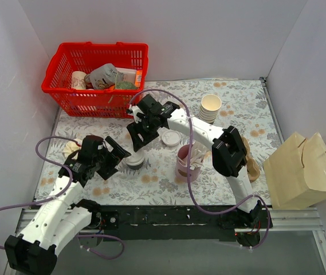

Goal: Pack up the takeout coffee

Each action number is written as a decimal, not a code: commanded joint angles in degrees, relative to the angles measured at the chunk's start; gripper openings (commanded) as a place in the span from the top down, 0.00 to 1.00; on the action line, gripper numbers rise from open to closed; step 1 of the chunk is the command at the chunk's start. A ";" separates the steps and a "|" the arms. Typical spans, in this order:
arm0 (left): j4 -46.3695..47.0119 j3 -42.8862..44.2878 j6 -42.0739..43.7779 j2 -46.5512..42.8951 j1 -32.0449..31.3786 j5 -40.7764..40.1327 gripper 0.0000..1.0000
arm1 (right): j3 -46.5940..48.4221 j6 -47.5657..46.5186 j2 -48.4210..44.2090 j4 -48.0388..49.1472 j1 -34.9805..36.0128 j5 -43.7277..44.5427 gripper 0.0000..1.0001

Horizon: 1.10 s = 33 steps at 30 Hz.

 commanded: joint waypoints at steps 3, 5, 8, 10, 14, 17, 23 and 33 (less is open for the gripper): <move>1.50 3.77 1.15 2.78 -0.05 -3.24 0.02 | -1.26 3.97 -5.15 3.49 -0.53 -1.41 0.27; 2.03 4.21 1.59 4.11 0.04 -5.17 0.02 | -2.23 4.50 -5.86 3.49 -0.53 -1.41 0.27; 2.47 5.00 2.03 5.87 0.13 -6.49 0.02 | -6.00 7.22 -8.32 4.63 -0.62 -0.01 0.26; 3.17 5.27 2.20 6.22 0.39 -6.76 0.02 | -8.98 10.03 -11.13 8.14 -0.53 -0.01 0.26; 3.61 5.36 2.46 7.45 1.35 -7.90 0.08 | -15.92 15.21 -14.82 12.63 -0.53 -0.36 0.26; 6.15 4.75 3.78 8.68 2.06 -6.24 0.11 | -18.31 18.55 -16.41 14.21 -0.53 1.82 0.26; 8.53 3.69 4.31 9.65 3.64 -4.74 0.18 | -23.06 25.14 -18.52 18.07 1.13 6.47 0.27; 12.93 -3.07 4.66 7.10 4.17 -1.22 0.18 | -20.17 26.04 -15.10 14.93 4.13 15.37 0.28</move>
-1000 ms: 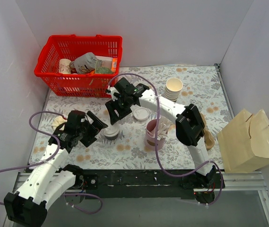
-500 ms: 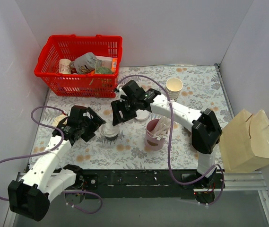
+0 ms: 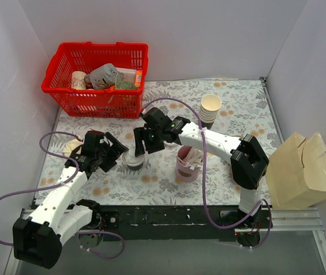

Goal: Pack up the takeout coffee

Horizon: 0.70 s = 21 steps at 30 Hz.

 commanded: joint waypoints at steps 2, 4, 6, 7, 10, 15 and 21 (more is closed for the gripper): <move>3.40 -3.70 1.06 -1.38 0.37 1.82 0.20 | 5.13 0.16 1.89 -2.11 1.90 7.65 0.28; 1.40 -4.14 0.89 -0.33 0.37 0.86 0.24 | 6.01 -0.29 3.56 -4.83 2.34 9.25 0.28; -0.89 -4.57 0.10 0.72 0.37 -0.38 0.30 | 5.67 -0.55 4.62 -6.16 2.52 11.08 0.29; -1.77 -4.84 -0.17 1.16 0.37 -0.38 0.34 | 5.14 -0.64 4.71 -6.51 2.52 11.71 0.29; -6.95 -6.33 -2.80 2.40 0.46 -2.66 0.44 | 3.56 -0.99 5.15 -8.27 2.61 14.52 0.30; -10.21 -9.66 -7.54 -0.66 0.37 0.57 0.53 | 1.36 -2.92 6.99 -11.78 2.61 21.29 0.31; -10.48 -14.41 -10.80 -1.73 0.28 4.80 0.63 | 1.53 -6.71 8.75 -9.85 1.55 16.73 0.49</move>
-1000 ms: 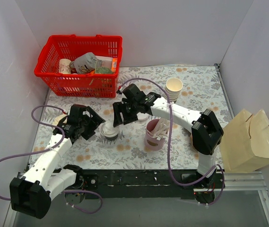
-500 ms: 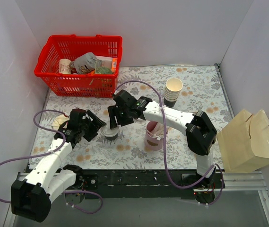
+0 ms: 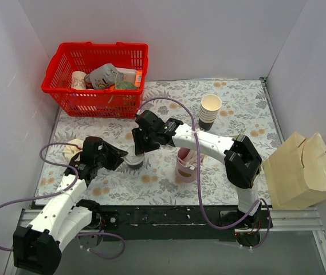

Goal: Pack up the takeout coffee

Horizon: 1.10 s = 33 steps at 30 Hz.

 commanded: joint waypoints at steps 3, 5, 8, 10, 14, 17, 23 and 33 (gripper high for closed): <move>-14.87 -8.09 -0.88 1.02 0.08 2.65 0.63 | -0.60 -5.39 5.04 -8.02 -2.74 4.54 0.49; -13.82 -8.88 -1.24 -0.91 0.00 3.79 0.63 | 0.54 -6.09 4.95 -8.11 -3.53 3.93 0.51; -11.97 -10.45 -1.33 -3.81 0.08 6.16 0.63 | 1.25 -8.20 4.95 -7.23 -4.58 0.77 0.53; -10.05 -11.34 -1.41 -5.48 0.00 7.13 0.62 | 1.34 -10.13 4.60 -6.53 -4.67 -0.64 0.53; -5.56 -12.39 -1.24 -8.82 0.00 10.38 0.61 | 0.99 -12.25 3.72 -4.95 -4.67 -4.76 0.53; -2.39 -12.39 -0.89 -8.65 0.00 12.06 0.62 | 0.28 -12.43 3.28 -3.98 -4.67 -8.09 0.54; -3.09 -8.27 1.48 -7.33 -0.09 11.89 0.34 | 3.61 -10.41 3.10 -3.27 -5.20 -8.12 0.51; -8.89 0.43 6.23 -6.37 -0.09 7.66 0.02 | 10.21 -9.36 3.81 -6.17 -5.90 -6.36 0.32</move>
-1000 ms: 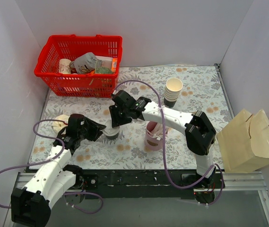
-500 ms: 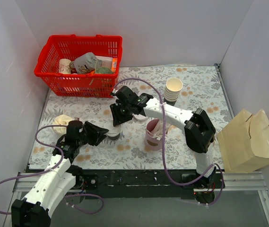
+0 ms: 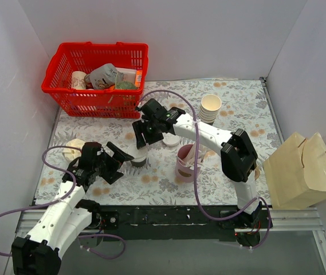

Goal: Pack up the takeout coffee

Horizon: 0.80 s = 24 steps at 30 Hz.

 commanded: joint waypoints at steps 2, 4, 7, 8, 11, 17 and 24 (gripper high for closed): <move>-4.72 5.64 3.94 0.91 -0.18 -2.28 0.02 | 2.41 1.58 -1.63 -0.78 -0.55 4.18 0.30; -6.29 7.58 4.99 1.70 -0.18 -4.65 0.02 | 2.76 3.07 -2.43 0.11 -0.55 4.36 0.29; -7.53 10.31 5.44 2.85 -0.18 -7.82 0.02 | 4.33 4.48 -3.57 0.64 -0.55 4.36 0.28; -7.53 10.92 5.70 3.28 -0.18 -8.08 0.02 | 4.43 4.84 -4.18 0.72 -0.64 4.10 0.28; -7.27 12.59 6.31 4.60 -0.18 -8.96 0.02 | 1.63 7.12 -6.73 2.83 -0.64 2.87 0.28; -4.99 14.26 6.67 8.03 -0.09 -10.63 0.02 | -4.96 9.84 -10.42 4.68 -0.11 0.41 0.28; 5.46 13.21 10.71 13.84 0.00 -7.21 0.02 | -17.95 24.58 -16.66 12.74 5.24 6.03 0.29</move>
